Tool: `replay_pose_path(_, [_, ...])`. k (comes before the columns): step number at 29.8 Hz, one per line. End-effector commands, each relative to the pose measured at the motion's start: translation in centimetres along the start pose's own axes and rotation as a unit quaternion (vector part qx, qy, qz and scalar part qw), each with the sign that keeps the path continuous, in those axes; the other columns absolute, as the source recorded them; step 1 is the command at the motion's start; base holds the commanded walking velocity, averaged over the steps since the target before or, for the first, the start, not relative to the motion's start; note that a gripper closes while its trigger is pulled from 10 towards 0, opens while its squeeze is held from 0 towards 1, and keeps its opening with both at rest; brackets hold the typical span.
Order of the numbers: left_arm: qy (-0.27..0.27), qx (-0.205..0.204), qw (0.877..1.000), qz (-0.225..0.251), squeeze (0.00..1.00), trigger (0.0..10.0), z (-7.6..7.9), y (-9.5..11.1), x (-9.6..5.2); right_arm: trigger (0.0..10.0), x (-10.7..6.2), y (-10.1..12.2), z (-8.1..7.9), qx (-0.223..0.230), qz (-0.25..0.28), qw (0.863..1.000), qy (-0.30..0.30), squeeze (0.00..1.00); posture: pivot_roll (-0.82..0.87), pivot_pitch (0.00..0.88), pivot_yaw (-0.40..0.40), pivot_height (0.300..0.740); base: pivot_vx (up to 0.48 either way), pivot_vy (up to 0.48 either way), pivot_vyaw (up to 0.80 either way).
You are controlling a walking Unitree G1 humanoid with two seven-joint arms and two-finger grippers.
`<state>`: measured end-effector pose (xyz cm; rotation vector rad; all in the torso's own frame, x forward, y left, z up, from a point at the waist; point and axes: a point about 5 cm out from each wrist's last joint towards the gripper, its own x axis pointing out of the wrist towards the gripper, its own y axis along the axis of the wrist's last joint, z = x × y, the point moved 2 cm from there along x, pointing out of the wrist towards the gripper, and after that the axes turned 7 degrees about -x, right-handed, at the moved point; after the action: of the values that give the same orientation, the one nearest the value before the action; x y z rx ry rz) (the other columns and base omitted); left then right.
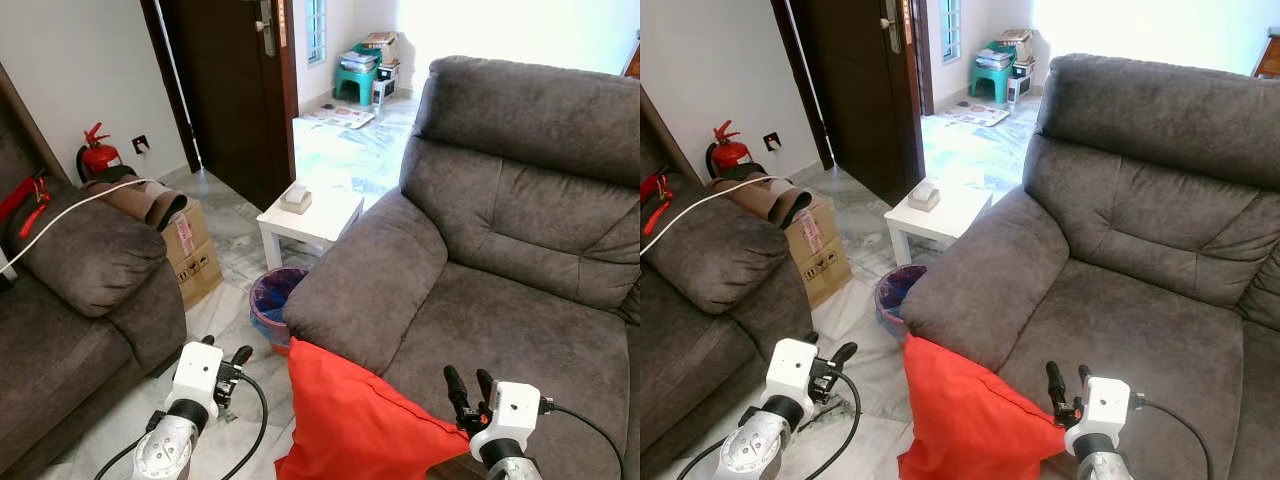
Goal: Move the pillow to the sofa from floor
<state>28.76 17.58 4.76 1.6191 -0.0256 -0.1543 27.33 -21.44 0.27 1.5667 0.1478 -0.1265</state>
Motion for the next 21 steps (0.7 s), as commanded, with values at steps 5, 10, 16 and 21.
replay_pose_path(5, [-0.001,-0.003,1.0,-0.011,0.0,10.0,-0.43,-0.26,0.13,10.0,0.08,-0.64,-0.57,-0.009,-0.027,1.0,0.012,0.0,-0.04,0.0,0.047,0.72,0.0,0.0,0.0])
replay_pose_path(10, [-0.001,-0.003,1.0,-0.018,0.0,10.0,-0.58,-0.61,0.12,10.0,0.1,-0.24,-0.65,-0.006,-0.011,1.0,0.013,0.0,-0.03,0.007,0.045,0.701,0.0,0.0,0.0])
replay_pose_path(16, [0.0,-0.003,1.0,-0.018,0.0,10.0,-0.76,-0.64,0.29,10.0,0.24,0.0,-0.53,-0.006,-0.009,1.0,0.008,0.0,-0.04,0.021,0.042,0.701,0.0,0.0,0.0])
replay_pose_path(21, [0.001,-0.003,1.0,-0.013,0.0,10.0,-0.98,-0.41,0.65,10.0,0.26,-0.33,-0.62,-0.011,-0.022,1.0,0.011,0.0,-0.03,0.024,0.041,0.701,0.0,0.0,0.0])
